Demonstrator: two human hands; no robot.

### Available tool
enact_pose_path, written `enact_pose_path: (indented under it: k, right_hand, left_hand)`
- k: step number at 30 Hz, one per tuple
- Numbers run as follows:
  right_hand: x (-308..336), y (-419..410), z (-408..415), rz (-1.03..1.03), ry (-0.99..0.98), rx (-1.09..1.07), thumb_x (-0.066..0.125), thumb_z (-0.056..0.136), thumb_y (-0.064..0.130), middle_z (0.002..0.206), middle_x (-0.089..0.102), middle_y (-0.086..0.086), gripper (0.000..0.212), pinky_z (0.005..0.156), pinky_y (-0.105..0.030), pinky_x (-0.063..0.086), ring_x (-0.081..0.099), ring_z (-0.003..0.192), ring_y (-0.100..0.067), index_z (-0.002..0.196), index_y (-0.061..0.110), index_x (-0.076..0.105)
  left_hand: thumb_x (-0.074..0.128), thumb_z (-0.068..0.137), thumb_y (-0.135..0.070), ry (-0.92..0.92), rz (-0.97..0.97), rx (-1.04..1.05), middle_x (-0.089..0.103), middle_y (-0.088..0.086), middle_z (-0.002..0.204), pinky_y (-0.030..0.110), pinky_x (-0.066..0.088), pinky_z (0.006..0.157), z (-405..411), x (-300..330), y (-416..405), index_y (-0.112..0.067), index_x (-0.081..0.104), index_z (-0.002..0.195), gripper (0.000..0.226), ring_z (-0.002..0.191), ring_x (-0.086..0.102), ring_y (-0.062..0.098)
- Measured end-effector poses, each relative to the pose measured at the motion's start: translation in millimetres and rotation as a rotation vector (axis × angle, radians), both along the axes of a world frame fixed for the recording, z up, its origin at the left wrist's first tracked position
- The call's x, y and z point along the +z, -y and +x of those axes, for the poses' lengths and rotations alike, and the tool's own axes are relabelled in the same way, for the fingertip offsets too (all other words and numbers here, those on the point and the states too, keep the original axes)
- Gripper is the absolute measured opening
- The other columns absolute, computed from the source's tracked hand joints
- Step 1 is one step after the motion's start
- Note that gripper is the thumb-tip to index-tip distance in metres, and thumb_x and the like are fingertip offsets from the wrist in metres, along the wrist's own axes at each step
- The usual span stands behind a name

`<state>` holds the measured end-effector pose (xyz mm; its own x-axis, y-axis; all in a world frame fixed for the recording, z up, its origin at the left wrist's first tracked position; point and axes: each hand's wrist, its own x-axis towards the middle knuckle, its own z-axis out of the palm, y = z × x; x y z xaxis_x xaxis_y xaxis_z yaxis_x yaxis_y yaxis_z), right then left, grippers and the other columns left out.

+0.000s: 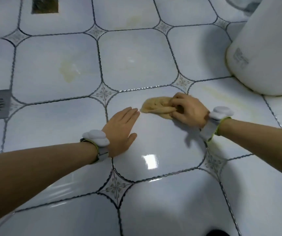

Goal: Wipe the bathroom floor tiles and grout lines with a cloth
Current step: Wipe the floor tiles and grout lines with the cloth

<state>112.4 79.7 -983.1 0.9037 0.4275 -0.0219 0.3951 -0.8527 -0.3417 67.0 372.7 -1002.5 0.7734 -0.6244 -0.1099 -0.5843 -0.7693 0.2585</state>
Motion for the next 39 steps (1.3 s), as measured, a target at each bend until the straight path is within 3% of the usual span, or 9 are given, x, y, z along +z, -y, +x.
enact_pose_path:
  k: [6, 12, 15, 19, 23, 27, 31, 34, 39]
  right_hand:
    - [-10.7, -29.3, -15.2, 0.118, 0.079, -0.488, 0.060, 0.081, 0.025, 0.111, 0.060, -0.002, 0.033, 0.077, -0.043, 0.050, 0.058, 0.096, -0.032, 0.113, 0.025, 0.068]
    - [-10.0, -42.8, -164.6, 0.172, -0.110, 0.054, 0.059, 0.085, 0.027, 0.111, 0.054, 0.005, 0.029, 0.066, -0.043, 0.048, 0.055, 0.095, -0.020, 0.113, 0.029, 0.064]
    - [-8.7, -32.4, -149.6, 0.144, -0.178, 0.270, 0.063, 0.083, 0.023, 0.107, 0.053, 0.003, 0.025, 0.072, -0.038, 0.049, 0.054, 0.089, -0.020, 0.108, 0.024, 0.064]
    - [-11.0, -33.7, -58.7, 0.090, 0.033, -0.244, 0.067, 0.080, 0.025, 0.092, 0.052, 0.002, 0.014, 0.068, -0.034, 0.046, 0.056, 0.077, -0.022, 0.093, 0.022, 0.063]
    - [-12.4, -76.3, -28.7, 0.083, 0.035, -0.681, 0.062, 0.084, 0.030, 0.096, 0.054, -0.008, 0.023, 0.070, -0.032, 0.042, 0.058, 0.082, -0.031, 0.101, 0.015, 0.066]
    - [-10.4, -118.1, -106.9, 0.153, -0.012, -0.265, 0.048, 0.087, 0.039, 0.097, 0.050, -0.004, 0.026, 0.069, -0.042, 0.047, 0.053, 0.081, -0.029, 0.103, 0.022, 0.060]
    - [-9.3, -100.4, -177.3, 0.189, -0.129, 0.148, 0.054, 0.090, 0.038, 0.099, 0.045, 0.004, 0.025, 0.065, -0.035, 0.043, 0.046, 0.080, -0.017, 0.108, 0.022, 0.061]
    - [-18.9, -57.7, -145.2, 0.139, 0.021, -0.049, 0.062, 0.085, 0.033, 0.089, 0.048, 0.002, 0.017, 0.063, -0.034, 0.044, 0.050, 0.073, -0.021, 0.097, 0.022, 0.061]
    - [-20.1, -18.3, -61.2, 0.073, 0.134, -0.702, 0.066, 0.084, 0.031, 0.086, 0.046, 0.001, 0.018, 0.065, -0.027, 0.029, 0.056, 0.074, -0.030, 0.095, 0.017, 0.066]
  left_hand:
    - [0.048, 0.091, -0.035, 0.017, -0.002, 0.043, 0.023, 0.012, 0.156, 0.040, 0.015, 0.119, 17.1, 4.6, -3.3, -0.004, 0.025, 0.148, 0.068, 0.145, 0.017, 0.028]
    - [0.050, 0.090, -0.045, -0.008, 0.100, 0.069, 0.018, 0.011, 0.158, 0.040, 0.016, 0.119, 8.2, -6.1, -35.0, -0.006, 0.022, 0.149, 0.076, 0.145, 0.016, 0.027]
    - [0.050, 0.089, -0.052, -0.019, 0.119, 0.036, 0.020, 0.011, 0.157, 0.040, 0.019, 0.118, 7.7, -2.8, -41.9, -0.007, 0.022, 0.149, 0.080, 0.144, 0.020, 0.027]
    - [0.048, 0.090, -0.052, -0.047, 0.084, 0.080, 0.024, 0.007, 0.156, 0.034, 0.018, 0.117, 13.8, 5.9, -37.6, -0.010, 0.019, 0.150, 0.079, 0.142, 0.025, 0.024]
    - [0.044, 0.096, -0.037, -0.067, -0.008, 0.120, 0.030, 0.008, 0.154, 0.032, 0.021, 0.113, 16.0, 16.2, -39.1, -0.008, 0.026, 0.148, 0.062, 0.137, 0.032, 0.026]
    - [0.044, 0.097, -0.033, -0.047, -0.062, 0.171, 0.032, 0.007, 0.153, 0.033, 0.020, 0.115, 20.8, 28.1, -37.2, -0.008, 0.030, 0.147, 0.057, 0.139, 0.030, 0.025]
    - [0.045, 0.096, -0.032, -0.049, 0.000, 0.028, 0.032, 0.008, 0.152, 0.034, 0.022, 0.114, 10.6, 27.8, -32.8, -0.008, 0.033, 0.145, 0.056, 0.137, 0.032, 0.026]
    - [0.045, 0.095, -0.035, -0.062, 0.023, 0.009, 0.030, 0.007, 0.153, 0.034, 0.021, 0.115, 0.7, 25.8, -23.0, -0.010, 0.033, 0.144, 0.056, 0.139, 0.029, 0.023]
    - [0.037, 0.097, -0.039, -0.106, 0.040, 0.136, 0.021, 0.007, 0.157, 0.034, 0.015, 0.118, -3.3, 18.2, -10.7, -0.009, 0.022, 0.148, 0.061, 0.144, 0.018, 0.022]
